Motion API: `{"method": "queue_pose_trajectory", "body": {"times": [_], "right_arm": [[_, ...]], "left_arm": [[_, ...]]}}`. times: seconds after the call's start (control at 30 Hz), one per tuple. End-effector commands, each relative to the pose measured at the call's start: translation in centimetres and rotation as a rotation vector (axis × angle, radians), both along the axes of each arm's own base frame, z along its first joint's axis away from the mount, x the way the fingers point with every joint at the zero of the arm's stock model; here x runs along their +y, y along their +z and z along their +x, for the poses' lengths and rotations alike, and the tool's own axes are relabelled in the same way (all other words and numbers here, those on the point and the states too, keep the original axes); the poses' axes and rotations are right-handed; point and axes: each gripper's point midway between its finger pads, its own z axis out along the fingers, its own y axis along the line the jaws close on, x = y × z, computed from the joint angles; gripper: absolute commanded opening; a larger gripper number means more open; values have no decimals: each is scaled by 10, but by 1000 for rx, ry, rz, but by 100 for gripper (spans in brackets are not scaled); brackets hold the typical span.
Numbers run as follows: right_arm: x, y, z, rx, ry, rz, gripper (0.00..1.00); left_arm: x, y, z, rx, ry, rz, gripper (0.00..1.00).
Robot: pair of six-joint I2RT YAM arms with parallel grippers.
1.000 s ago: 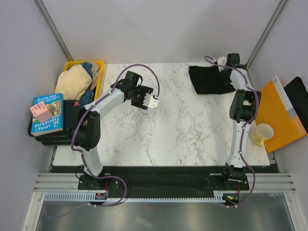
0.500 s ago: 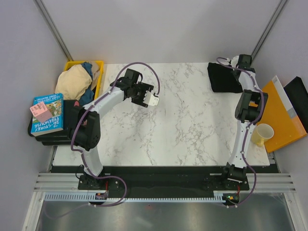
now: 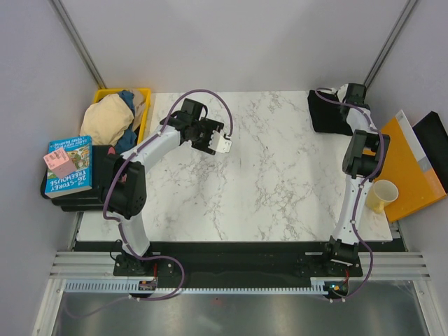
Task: Fold and stack the t-shirts
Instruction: Put the neatly folded tshirt into the corner of the board with the right arm
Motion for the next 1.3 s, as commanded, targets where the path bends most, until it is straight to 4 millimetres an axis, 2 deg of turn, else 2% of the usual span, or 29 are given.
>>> {"method": "queue_pose_trajectory", "body": {"times": [0.0,0.03,0.07,0.17,0.3,0.4,0.47,0.5,0.53,0.57,0.6,0.63,0.73,0.77,0.87,0.97,1.27], "right_arm": [[-16,18,0,-50,-46,-51,20],[-16,21,1,-59,-47,-52,36],[-17,22,1,-71,-54,-51,58],[-16,32,3,-111,-73,-47,80],[-15,56,6,-195,-100,-23,81],[-11,83,8,-261,-104,3,80],[-1,87,9,-265,-73,40,74],[6,95,10,-279,-53,61,69],[17,94,12,-279,-12,97,40],[27,86,9,-250,19,135,24],[41,89,9,-240,65,172,5],[56,83,8,-218,107,229,0],[93,65,-6,-138,191,360,0],[112,56,-8,-108,257,436,0],[143,36,-19,-43,311,537,0],[156,19,-24,-4,313,562,0],[164,-17,-18,61,320,547,0]], "left_arm": [[-5,18,11,-58,-19,-10,72],[-5,18,11,-59,-19,-10,72],[-6,19,12,-61,-21,-11,72],[-6,17,12,-55,-20,-12,72],[-6,17,12,-52,-17,-14,72],[-7,17,11,-54,-18,-14,72],[-6,19,12,-56,-15,-17,72],[-6,18,11,-53,-12,-18,72],[-6,18,11,-52,-12,-20,72],[-6,18,11,-53,-12,-18,72],[-5,18,11,-50,-10,-16,72],[-5,19,11,-54,-13,-16,72],[-6,19,10,-56,-17,-16,71],[-6,17,10,-51,-17,-14,71],[-6,19,9,-56,-22,-15,70],[-5,16,7,-49,-16,-12,70],[1,6,-4,-17,0,-11,68]]}}
